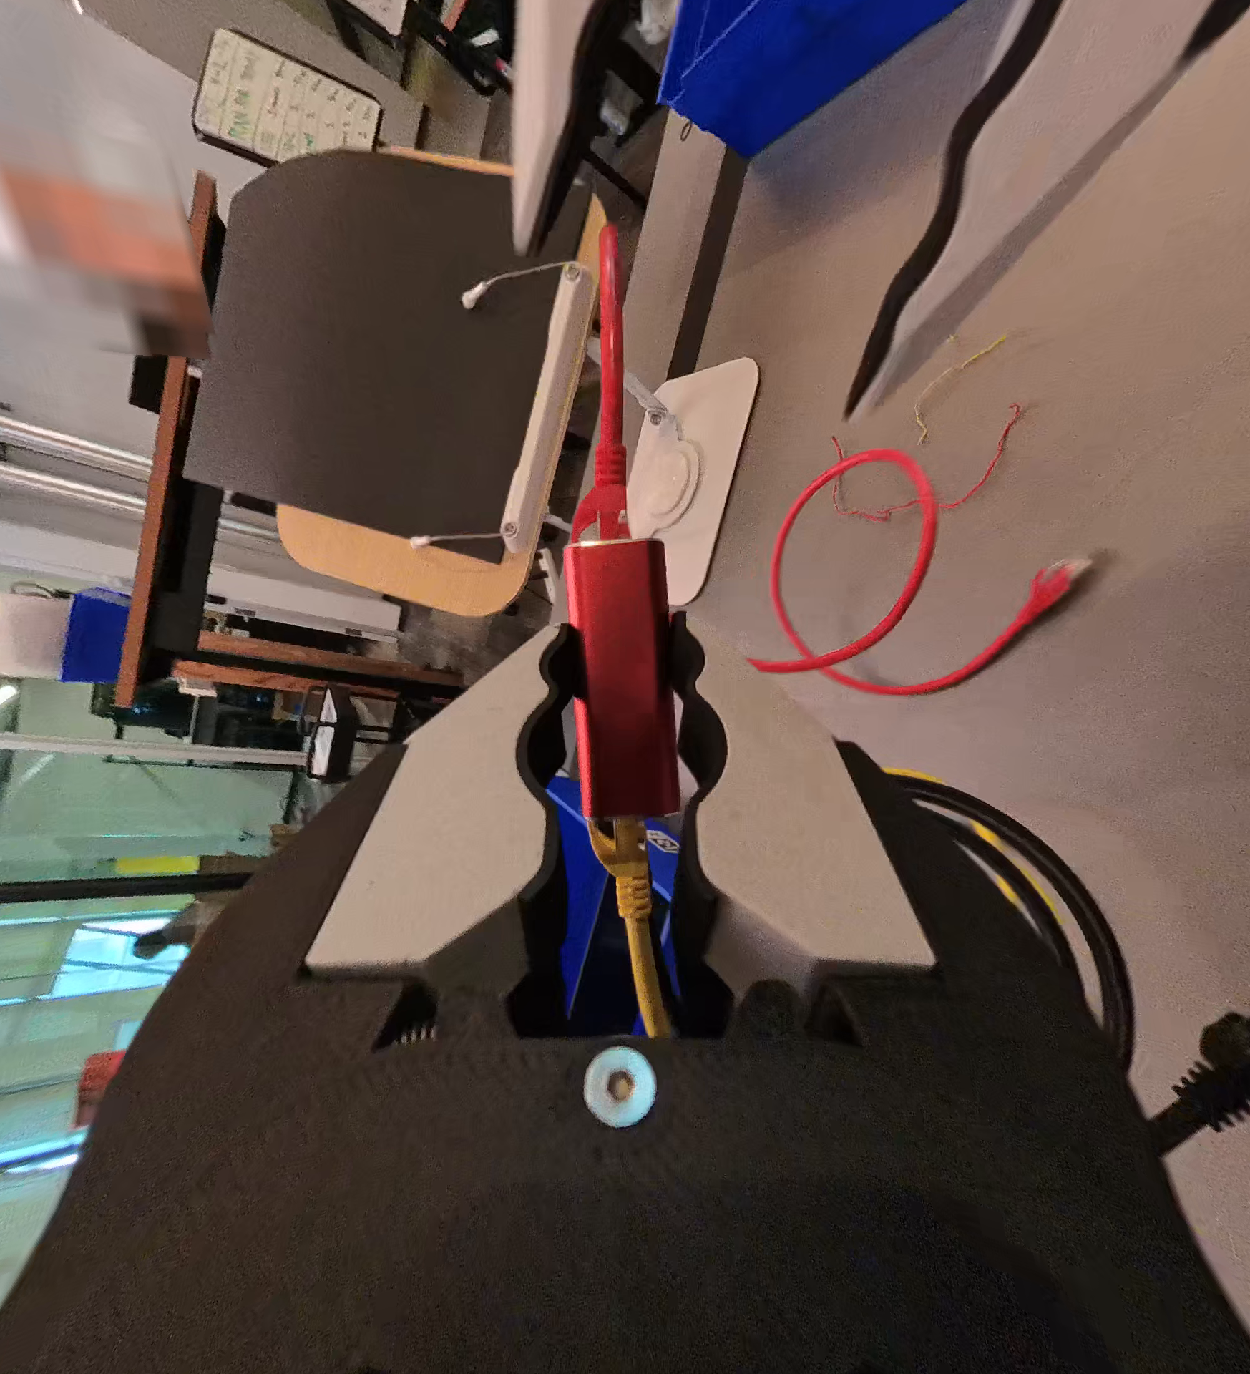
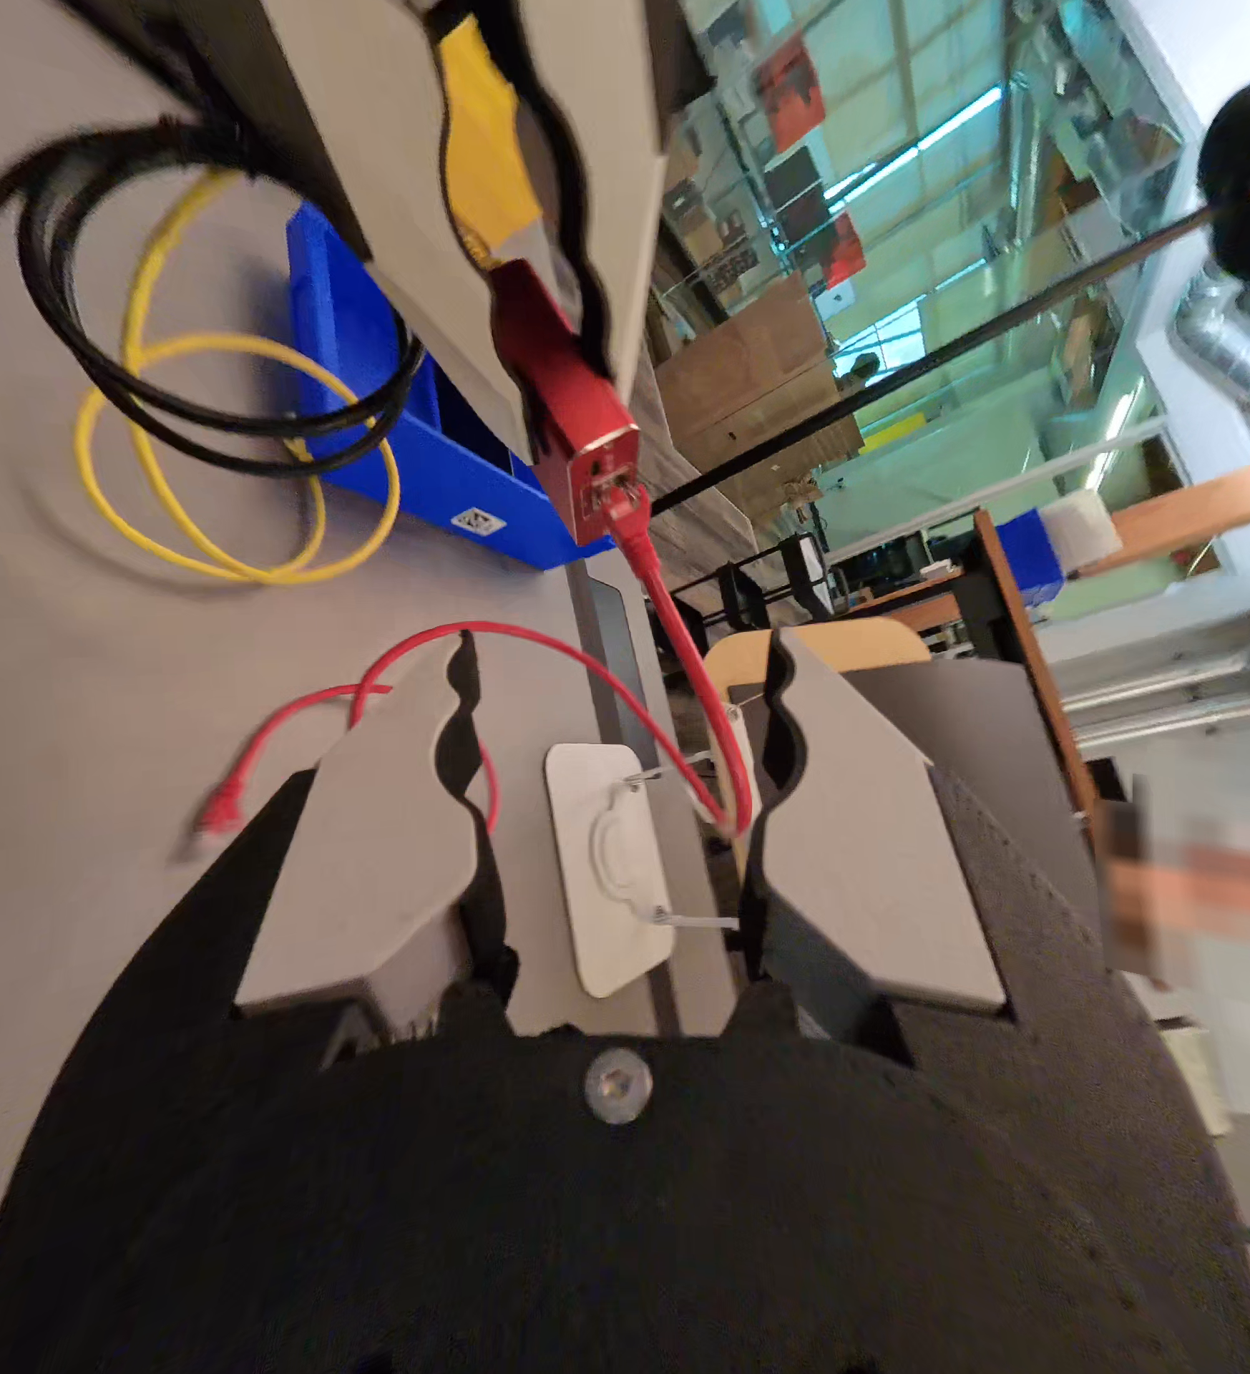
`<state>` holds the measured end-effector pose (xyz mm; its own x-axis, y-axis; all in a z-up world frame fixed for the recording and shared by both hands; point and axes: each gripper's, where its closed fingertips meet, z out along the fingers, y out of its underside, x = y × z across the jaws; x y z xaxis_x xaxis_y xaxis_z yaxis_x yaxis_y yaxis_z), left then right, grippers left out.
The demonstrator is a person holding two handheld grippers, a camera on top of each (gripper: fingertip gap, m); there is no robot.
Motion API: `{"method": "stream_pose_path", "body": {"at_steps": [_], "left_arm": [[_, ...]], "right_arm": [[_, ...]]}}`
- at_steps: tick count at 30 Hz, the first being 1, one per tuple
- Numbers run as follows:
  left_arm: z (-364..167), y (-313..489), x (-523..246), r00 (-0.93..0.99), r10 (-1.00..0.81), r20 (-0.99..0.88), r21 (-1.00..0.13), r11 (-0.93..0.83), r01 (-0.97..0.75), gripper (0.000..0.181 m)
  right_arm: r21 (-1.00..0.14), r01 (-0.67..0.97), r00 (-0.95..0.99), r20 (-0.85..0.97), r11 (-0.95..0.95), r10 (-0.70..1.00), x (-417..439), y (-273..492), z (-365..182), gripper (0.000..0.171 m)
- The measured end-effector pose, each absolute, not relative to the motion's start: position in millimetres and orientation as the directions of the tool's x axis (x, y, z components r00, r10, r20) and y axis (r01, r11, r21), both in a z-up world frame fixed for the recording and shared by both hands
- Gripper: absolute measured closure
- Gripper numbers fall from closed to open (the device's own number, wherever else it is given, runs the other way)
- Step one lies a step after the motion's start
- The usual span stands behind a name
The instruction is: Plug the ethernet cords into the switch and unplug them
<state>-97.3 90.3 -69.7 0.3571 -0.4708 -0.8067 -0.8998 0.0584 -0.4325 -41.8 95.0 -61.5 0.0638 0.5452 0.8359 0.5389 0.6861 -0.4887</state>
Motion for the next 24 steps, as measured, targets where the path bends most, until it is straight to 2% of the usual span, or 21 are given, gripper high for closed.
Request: {"method": "stream_pose_path", "body": {"at_steps": [2, 8, 11, 15, 16, 18, 20, 24], "left_arm": [[-70.9, 86.1, -90.1, 0.320, -0.486, -0.813, -0.414, 0.097, -0.905, 0.157], [-80.9, 73.0, -68.8, 0.205, -0.526, -0.825, -0.355, 0.200, -0.913, 0.158], [-88.1, 71.8, -64.0, 0.172, -0.540, -0.824, -0.335, 0.219, -0.916, 0.158], [-89.4, 85.8, -62.9, 0.189, -0.524, -0.831, -0.333, 0.196, -0.922, 0.158], [-88.5, 90.4, -65.2, 0.214, -0.518, -0.828, -0.346, 0.172, -0.922, 0.153], [-89.1, 98.1, -74.4, 0.267, -0.526, -0.808, -0.377, 0.113, -0.919, 0.126], [-92.8, 105.4, -84.8, 0.314, -0.542, -0.779, -0.402, 0.049, -0.914, 0.110], [-111.9, 112.9, -87.9, 0.337, -0.572, -0.748, -0.391, -0.031, -0.920, 0.110]], "right_arm": [[-0.438, 0.536, -0.003, 0.854, 0.722, 0.520, -59.2, 95.1, -72.3, 0.095], [-0.410, 0.511, -0.083, 0.851, 0.755, 0.518, -85.8, 97.1, -100.9, 0.113], [-0.406, 0.530, -0.053, 0.860, 0.745, 0.507, -86.7, 101.9, -101.5, 0.141], [-0.415, 0.579, -0.018, 0.854, 0.702, 0.519, -81.7, 116.7, -102.5, 0.145], [-0.406, 0.594, -0.012, 0.859, 0.695, 0.512, -80.7, 120.3, -102.5, 0.145], [-0.370, 0.620, -0.016, 0.876, 0.692, 0.482, -79.1, 124.6, -103.2, 0.145], [-0.346, 0.635, -0.025, 0.885, 0.691, 0.466, -79.2, 123.9, -105.2, 0.145], [-0.298, 0.648, -0.051, 0.901, 0.701, 0.431, -85.7, 115.5, -108.0, 0.145]]}}
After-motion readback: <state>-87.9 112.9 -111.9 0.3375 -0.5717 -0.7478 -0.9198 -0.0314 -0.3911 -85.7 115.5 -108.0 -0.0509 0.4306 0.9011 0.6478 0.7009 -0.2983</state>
